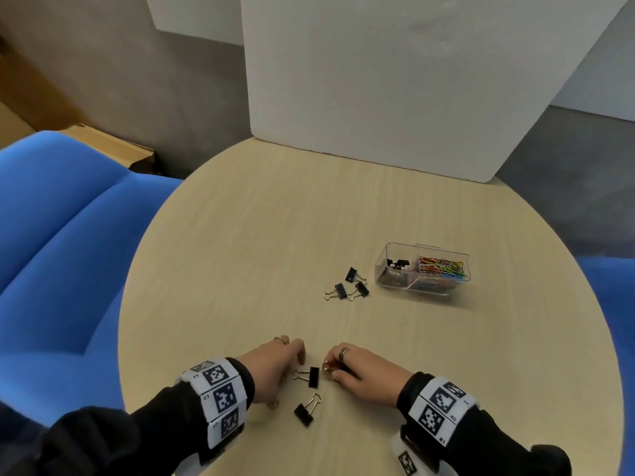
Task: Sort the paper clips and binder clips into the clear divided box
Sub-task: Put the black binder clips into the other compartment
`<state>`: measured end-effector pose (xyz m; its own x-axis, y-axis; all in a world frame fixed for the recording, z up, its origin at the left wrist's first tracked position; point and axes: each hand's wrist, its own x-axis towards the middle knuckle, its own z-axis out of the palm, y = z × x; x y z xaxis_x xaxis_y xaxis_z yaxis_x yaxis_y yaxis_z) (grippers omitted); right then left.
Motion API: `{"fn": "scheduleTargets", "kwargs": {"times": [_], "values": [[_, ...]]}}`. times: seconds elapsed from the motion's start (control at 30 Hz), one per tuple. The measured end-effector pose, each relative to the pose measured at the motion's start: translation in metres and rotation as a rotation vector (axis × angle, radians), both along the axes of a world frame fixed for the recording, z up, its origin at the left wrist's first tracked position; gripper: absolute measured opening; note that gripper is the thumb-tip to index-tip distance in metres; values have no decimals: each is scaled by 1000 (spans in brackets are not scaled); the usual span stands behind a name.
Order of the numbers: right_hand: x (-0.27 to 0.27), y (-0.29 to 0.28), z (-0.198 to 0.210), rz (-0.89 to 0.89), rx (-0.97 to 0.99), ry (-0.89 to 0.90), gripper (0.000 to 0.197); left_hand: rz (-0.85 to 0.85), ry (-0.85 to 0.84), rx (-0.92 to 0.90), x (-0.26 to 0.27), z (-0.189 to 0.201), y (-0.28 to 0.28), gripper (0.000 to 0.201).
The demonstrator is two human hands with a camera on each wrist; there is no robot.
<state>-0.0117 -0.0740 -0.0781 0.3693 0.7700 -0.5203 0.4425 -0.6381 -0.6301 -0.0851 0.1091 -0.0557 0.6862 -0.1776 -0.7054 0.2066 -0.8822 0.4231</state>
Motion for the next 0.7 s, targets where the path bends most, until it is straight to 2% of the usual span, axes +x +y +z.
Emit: {"fn": "scheduleTargets", "kwargs": {"times": [0.13, 0.3, 0.33, 0.4, 0.47, 0.6, 0.7], "values": [[-14, 7, 3, -63, 48, 110, 4, 64, -35, -60, 9, 1, 11, 53], [-26, 14, 5, -52, 22, 137, 8, 211, -56, -156, 18, -1, 23, 44], [-27, 14, 6, -32, 19, 130, 14, 228, -53, -176, 20, -2, 25, 42], [-30, 14, 7, 28, -6, 96, 33, 281, -33, -251, 22, -4, 27, 40], [-32, 14, 6, 89, -47, 27, 43, 346, 19, -344, 22, -4, 27, 40], [-37, 11, 1, 217, -62, -181, 30, 426, 93, -377, 21, -6, 20, 37], [-34, 5, -1, 149, -41, -196, 28, 407, 78, -334, 23, -8, 12, 31]]}}
